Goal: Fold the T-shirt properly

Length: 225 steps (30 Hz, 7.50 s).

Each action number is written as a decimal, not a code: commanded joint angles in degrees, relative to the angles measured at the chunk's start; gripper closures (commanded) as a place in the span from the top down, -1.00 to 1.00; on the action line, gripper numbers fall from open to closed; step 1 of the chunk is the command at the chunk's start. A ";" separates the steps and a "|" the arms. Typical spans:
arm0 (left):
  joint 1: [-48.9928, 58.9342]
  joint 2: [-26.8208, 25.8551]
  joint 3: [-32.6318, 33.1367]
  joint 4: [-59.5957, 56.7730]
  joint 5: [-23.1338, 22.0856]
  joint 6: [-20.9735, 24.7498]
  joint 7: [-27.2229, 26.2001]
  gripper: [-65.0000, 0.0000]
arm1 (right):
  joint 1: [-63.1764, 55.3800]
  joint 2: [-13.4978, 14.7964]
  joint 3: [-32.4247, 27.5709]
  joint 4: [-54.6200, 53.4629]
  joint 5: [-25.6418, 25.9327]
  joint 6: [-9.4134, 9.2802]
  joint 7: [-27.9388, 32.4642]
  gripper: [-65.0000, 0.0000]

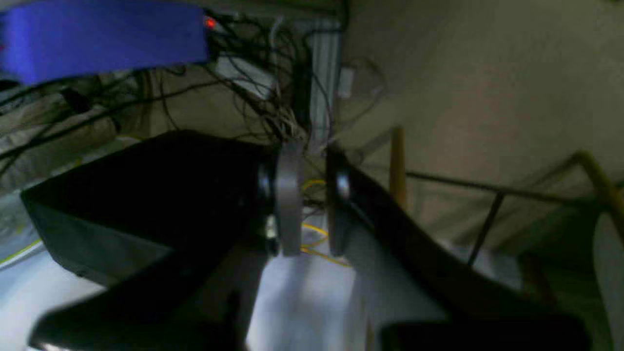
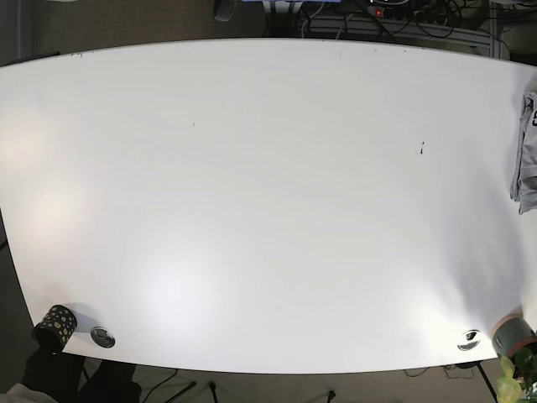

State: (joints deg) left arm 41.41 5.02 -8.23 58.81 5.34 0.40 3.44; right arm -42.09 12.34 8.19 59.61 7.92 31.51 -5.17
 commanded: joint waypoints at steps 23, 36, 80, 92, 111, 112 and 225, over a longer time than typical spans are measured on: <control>-27.83 -3.92 0.19 -45.84 -0.11 0.08 -10.96 0.37 | 22.96 -1.83 -1.20 -27.75 -3.57 -4.21 4.95 -0.75; -37.94 -5.59 0.27 -55.42 0.06 0.08 -5.07 0.37 | 31.84 -1.83 -1.28 -38.03 -3.75 -4.30 4.95 -0.74; -38.11 -5.59 0.27 -55.33 -0.03 -0.01 -5.07 0.38 | 32.28 -1.92 -7.53 -38.30 -3.57 -13.70 5.04 -0.73; -29.76 -5.24 0.62 -41.80 0.15 -0.01 -4.72 0.37 | 29.65 -1.92 -7.53 -35.57 -3.48 -13.70 5.04 -0.74; -6.46 -5.59 3.53 -10.50 -0.11 -0.01 -0.32 0.37 | 6.70 -1.31 -6.91 -12.54 -2.96 -13.88 4.69 -0.75; -4.70 -5.59 3.53 -8.21 -0.11 -0.01 0.21 0.37 | 5.47 -1.31 -6.30 -11.57 -2.96 -13.70 4.60 -0.75; -36.53 -15.26 25.68 36.18 -11.01 -16.27 30.98 -0.97 | 9.78 -0.25 13.57 56.12 23.07 -13.88 -27.67 -0.24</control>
State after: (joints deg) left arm 5.56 -10.07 18.39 93.58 -5.21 -16.10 35.94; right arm -32.60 11.60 21.43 114.96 30.28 17.34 -33.91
